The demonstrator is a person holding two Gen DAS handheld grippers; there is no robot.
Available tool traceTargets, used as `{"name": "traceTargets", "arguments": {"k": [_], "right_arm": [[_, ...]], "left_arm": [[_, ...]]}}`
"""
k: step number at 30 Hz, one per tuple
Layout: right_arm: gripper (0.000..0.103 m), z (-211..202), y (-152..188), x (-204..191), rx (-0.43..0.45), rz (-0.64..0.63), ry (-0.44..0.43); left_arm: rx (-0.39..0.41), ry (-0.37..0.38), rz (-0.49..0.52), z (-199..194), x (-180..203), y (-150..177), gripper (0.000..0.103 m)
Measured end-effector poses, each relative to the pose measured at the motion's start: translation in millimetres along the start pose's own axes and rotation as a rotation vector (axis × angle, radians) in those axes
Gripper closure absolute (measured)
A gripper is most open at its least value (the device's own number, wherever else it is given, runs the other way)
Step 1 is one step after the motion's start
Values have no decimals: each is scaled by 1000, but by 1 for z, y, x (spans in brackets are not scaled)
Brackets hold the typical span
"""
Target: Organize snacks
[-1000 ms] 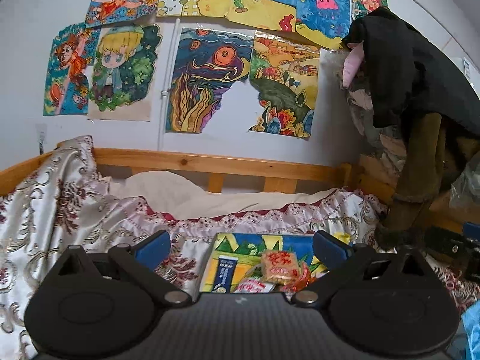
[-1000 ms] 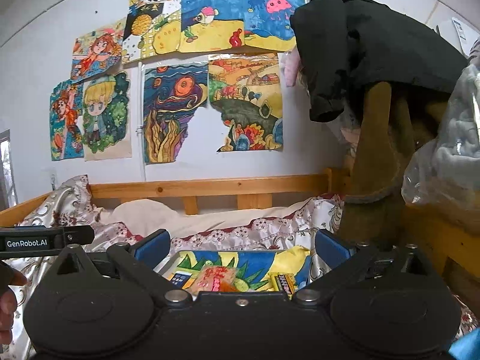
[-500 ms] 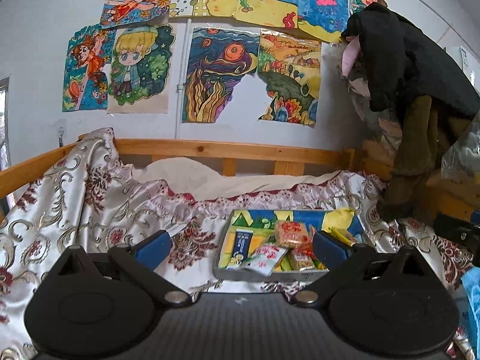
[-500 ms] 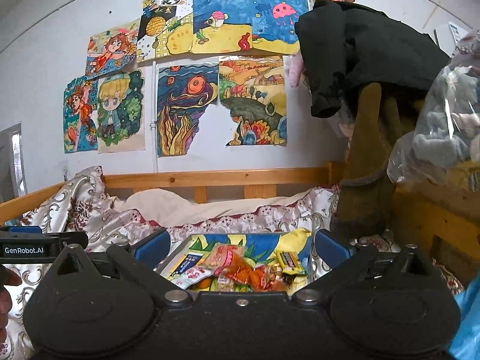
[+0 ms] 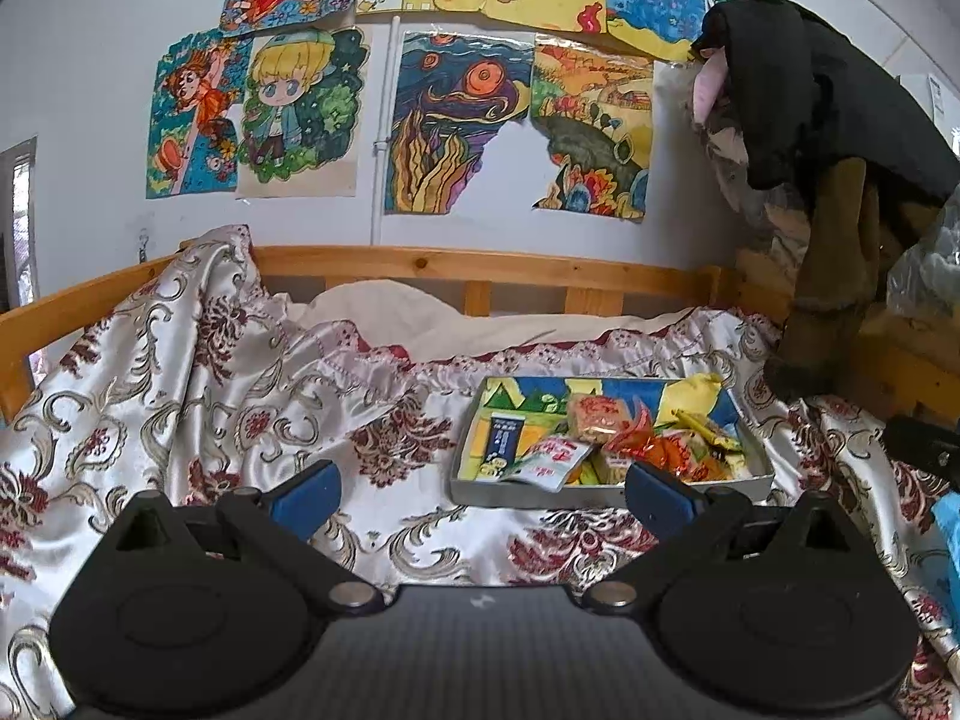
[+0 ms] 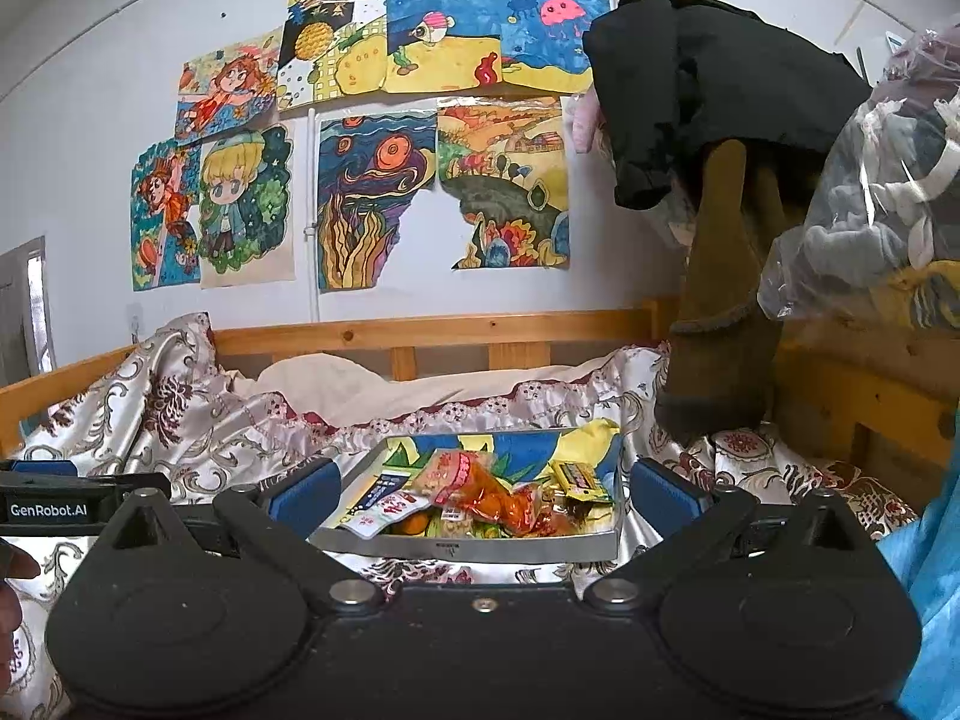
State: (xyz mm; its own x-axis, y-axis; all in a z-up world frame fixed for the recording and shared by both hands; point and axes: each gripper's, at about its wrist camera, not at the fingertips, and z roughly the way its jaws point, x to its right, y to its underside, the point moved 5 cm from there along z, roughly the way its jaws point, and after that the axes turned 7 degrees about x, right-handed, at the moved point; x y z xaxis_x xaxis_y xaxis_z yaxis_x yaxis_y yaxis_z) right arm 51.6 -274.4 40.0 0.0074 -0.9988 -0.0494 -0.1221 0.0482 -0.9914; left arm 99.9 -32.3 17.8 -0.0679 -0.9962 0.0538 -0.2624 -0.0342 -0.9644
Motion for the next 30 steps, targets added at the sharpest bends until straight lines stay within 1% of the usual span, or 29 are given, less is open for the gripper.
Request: {"name": "traceTargets", "arguments": {"k": [4, 6, 13, 17, 19, 25, 30], "right_arm": [[1, -4, 8, -3, 2, -12, 9], [1, -4, 14, -4, -3, -13, 12], [1, -3, 42, -3, -49, -25, 27], [1, 1, 64, 0, -114, 1, 31], [1, 5, 74, -2, -145, -2, 26], [1, 18, 95, -9, -188, -21, 38], [1, 21, 100, -9, -197, -22, 56]], "left_arm": [[-1, -30, -1, -5, -5, 14, 0], [-15, -45, -2, -8, -7, 23, 0], [-111, -60, -1, -7, -9, 49, 0], [-118, -80, 4, 1, -7, 54, 0], [-110, -83, -10, 6, -6, 57, 0], [-99, -79, -39, 18, -6, 67, 0], [-129, -68, -66, 21, -7, 74, 0]]}}
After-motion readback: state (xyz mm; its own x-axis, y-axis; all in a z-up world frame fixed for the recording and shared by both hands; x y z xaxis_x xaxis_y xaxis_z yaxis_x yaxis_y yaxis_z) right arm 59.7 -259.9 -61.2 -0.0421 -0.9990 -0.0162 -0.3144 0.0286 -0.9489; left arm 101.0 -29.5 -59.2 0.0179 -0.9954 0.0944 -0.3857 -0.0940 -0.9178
